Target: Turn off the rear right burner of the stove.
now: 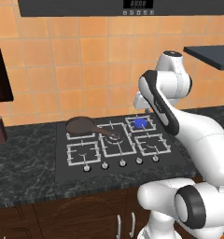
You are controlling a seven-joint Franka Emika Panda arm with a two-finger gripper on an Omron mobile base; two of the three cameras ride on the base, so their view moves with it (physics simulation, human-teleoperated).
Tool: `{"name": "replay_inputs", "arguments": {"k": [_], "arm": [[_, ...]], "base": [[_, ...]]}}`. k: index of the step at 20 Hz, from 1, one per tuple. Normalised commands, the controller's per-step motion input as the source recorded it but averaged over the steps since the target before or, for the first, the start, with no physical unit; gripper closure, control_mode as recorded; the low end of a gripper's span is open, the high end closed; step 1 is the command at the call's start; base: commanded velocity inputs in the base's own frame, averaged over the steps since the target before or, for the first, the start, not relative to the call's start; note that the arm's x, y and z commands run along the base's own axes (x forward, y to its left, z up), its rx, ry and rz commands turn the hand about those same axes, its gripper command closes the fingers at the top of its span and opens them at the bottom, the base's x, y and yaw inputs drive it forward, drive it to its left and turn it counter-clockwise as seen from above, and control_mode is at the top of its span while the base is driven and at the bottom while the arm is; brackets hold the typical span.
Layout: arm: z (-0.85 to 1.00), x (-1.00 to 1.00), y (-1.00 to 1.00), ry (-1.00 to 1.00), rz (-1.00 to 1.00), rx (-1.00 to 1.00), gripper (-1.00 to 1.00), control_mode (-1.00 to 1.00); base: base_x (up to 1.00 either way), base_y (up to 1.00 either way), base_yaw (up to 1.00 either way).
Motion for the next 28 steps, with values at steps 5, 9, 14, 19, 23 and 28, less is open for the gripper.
{"name": "replay_inputs", "arguments": {"k": [5,9,14,19,23,28], "arm": [[0.00,0.00,0.00,-0.01,0.00,0.00,-1.00,-1.00],[-0.76,-0.16,0.00,0.08,0.01,-0.12,-1.00,-1.00],[-1.00,-0.14,0.00,0.11,0.06,-0.14,-1.00,-1.00],[-0.96,-0.01,0.00,0.06,0.06,0.01,-1.00,-1.00],[-0.80,0.00,0.00,0.03,0.05,0.08,-1.00,-1.00],[-0.54,0.10,0.10,0.00,0.05,0.00,-1.00,-1.00]], "base": [[0.00,0.00,0.00],[0.00,0.00,0.00],[0.00,0.00,0.00],[0.00,0.00,0.00],[0.00,0.00,0.00],[0.00,0.00,0.00]]}}
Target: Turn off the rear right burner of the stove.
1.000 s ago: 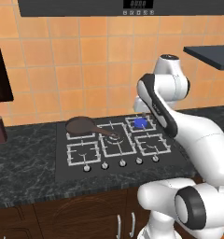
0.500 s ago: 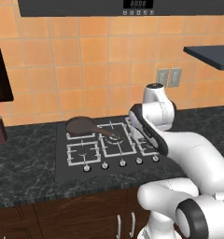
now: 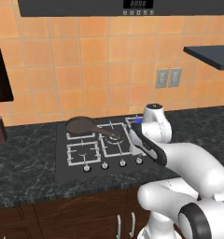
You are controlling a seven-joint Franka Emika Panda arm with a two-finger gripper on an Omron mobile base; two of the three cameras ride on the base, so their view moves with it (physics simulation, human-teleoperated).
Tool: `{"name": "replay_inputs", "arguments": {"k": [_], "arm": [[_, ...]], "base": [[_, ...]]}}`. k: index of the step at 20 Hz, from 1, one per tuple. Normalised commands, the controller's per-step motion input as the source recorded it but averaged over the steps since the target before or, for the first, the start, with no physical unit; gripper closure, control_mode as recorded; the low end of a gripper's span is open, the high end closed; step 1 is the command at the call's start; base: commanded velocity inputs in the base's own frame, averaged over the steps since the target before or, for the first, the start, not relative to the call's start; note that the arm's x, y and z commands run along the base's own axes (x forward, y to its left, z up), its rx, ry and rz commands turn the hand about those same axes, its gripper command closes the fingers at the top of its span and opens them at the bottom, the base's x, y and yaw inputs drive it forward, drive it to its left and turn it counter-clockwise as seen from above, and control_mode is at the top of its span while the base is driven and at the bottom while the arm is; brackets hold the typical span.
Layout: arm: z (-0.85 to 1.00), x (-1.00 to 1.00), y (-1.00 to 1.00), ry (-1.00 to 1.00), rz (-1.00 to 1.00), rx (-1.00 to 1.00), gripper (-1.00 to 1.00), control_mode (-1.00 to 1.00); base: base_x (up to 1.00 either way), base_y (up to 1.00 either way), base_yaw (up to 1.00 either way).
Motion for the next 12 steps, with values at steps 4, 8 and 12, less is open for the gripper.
{"name": "replay_inputs", "arguments": {"k": [4,8,12], "arm": [[-0.49,0.16,0.18,0.00,0.03,-0.01,-1.00,-1.00],[-0.40,0.34,0.09,0.00,0.01,0.00,-1.00,-1.00],[-0.29,0.34,0.00,0.00,0.00,0.00,-1.00,-1.00]], "base": [[0.00,0.00,0.00],[0.00,0.00,0.00],[0.00,0.00,0.00]]}}
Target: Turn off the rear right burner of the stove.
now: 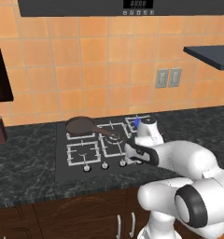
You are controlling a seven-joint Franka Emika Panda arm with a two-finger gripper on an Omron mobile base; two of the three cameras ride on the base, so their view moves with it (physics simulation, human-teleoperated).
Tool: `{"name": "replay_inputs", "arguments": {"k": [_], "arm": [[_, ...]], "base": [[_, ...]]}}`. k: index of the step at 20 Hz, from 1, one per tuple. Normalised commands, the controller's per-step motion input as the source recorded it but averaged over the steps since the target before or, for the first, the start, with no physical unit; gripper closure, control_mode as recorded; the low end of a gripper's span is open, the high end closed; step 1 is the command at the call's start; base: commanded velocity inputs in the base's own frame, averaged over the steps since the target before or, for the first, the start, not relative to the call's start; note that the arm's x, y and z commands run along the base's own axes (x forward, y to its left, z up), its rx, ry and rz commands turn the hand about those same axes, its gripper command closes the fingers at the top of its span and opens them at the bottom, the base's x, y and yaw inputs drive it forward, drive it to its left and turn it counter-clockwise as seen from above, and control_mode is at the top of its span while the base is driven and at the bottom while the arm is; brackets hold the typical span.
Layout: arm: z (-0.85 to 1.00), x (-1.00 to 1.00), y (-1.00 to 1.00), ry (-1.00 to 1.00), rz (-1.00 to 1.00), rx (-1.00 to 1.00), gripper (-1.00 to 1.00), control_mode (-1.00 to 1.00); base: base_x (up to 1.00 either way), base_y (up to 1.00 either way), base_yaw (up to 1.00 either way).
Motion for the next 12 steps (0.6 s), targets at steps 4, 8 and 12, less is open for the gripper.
{"name": "replay_inputs", "arguments": {"k": [4,8,12], "arm": [[-0.10,0.12,0.00,0.01,0.00,0.00,-1.00,-1.00],[-0.09,0.27,0.00,0.00,0.00,0.00,-1.00,-1.00],[-0.24,0.06,0.00,0.00,0.00,0.00,-1.00,-1.00]], "base": [[0.00,0.00,0.00],[0.00,0.00,0.00],[0.00,0.00,0.00]]}}
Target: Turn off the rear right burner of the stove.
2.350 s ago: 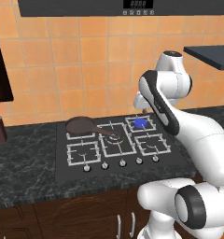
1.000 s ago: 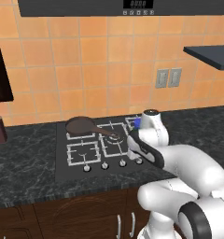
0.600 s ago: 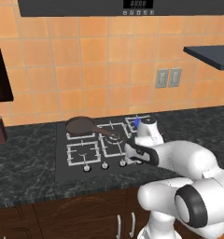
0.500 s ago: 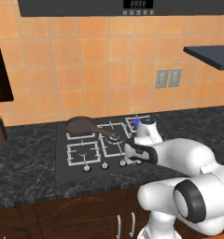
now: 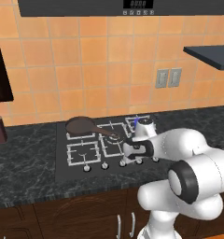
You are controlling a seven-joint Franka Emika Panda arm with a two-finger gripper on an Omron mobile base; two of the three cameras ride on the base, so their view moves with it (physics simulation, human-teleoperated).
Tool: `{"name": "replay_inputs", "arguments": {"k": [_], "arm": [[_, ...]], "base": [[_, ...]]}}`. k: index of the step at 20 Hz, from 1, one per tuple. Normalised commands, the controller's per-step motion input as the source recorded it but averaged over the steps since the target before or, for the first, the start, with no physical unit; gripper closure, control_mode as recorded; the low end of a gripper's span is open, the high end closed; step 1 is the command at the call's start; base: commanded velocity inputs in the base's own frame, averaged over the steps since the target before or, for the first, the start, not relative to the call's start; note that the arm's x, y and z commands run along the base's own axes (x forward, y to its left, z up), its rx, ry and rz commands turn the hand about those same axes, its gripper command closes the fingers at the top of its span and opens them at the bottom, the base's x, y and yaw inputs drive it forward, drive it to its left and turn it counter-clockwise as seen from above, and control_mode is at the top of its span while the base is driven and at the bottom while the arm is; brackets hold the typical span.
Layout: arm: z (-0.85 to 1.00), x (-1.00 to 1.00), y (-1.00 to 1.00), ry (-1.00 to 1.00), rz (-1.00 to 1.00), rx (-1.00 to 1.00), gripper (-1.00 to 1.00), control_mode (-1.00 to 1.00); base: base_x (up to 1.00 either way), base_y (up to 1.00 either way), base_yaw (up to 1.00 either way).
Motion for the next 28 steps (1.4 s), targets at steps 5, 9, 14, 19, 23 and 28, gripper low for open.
{"name": "replay_inputs", "arguments": {"k": [5,9,14,19,23,28], "arm": [[-0.16,0.05,0.00,0.00,0.00,0.00,-1.00,-1.00],[0.00,0.05,0.00,0.00,0.00,0.00,-1.00,-1.00],[-0.01,0.06,0.00,0.00,0.00,0.00,-1.00,-1.00],[-0.01,0.00,0.00,0.00,0.00,0.00,1.00,-1.00],[0.00,0.00,0.00,0.00,0.00,0.00,1.00,-1.00],[0.00,0.00,-0.01,0.00,0.00,0.00,1.00,-1.00]], "base": [[0.00,0.00,0.00],[0.00,0.00,0.00],[0.00,0.00,0.00],[0.00,0.00,0.00],[0.00,0.00,0.00],[0.00,0.00,0.00]]}}
